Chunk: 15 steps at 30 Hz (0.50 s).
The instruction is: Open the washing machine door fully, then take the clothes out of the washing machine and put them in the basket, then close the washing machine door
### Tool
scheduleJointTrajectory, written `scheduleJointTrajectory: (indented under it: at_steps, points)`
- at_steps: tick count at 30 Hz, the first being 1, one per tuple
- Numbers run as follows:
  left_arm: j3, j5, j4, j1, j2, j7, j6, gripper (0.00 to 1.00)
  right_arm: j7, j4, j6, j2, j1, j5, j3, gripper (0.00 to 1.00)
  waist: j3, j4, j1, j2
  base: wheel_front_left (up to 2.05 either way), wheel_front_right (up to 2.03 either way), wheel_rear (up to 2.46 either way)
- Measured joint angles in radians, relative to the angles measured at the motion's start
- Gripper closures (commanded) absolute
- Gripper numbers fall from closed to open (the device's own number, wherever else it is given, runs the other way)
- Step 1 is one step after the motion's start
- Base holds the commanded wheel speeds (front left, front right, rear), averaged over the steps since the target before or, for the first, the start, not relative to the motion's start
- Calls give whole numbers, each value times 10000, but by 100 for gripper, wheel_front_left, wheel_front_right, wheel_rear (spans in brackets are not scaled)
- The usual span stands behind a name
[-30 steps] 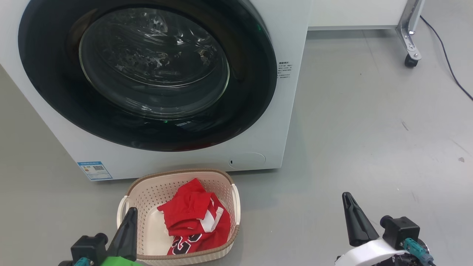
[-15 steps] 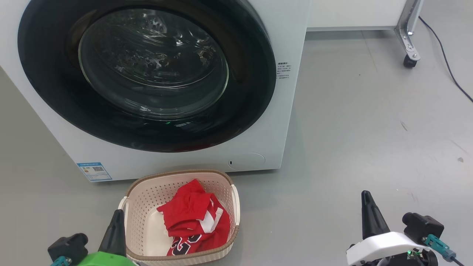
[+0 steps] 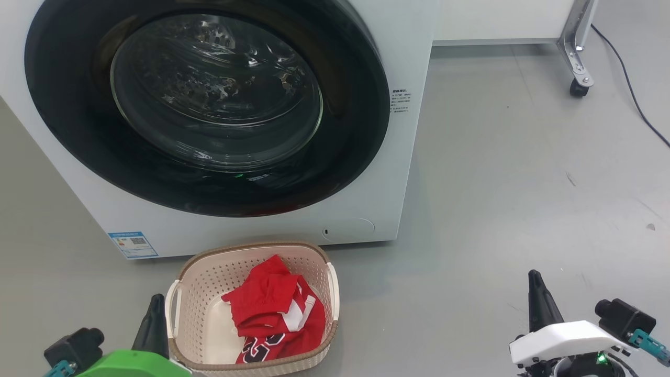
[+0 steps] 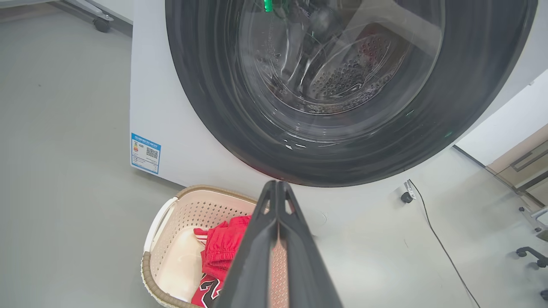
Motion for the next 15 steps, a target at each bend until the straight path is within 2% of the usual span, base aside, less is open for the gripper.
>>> scheduleJointTrajectory:
  at_steps: [15]
  points:
    - [324,-1919,46,-197,0,527,-59,100,460,77,146,-142,-255,2096,-412,100,-41,-35,0,0,0,0,0]
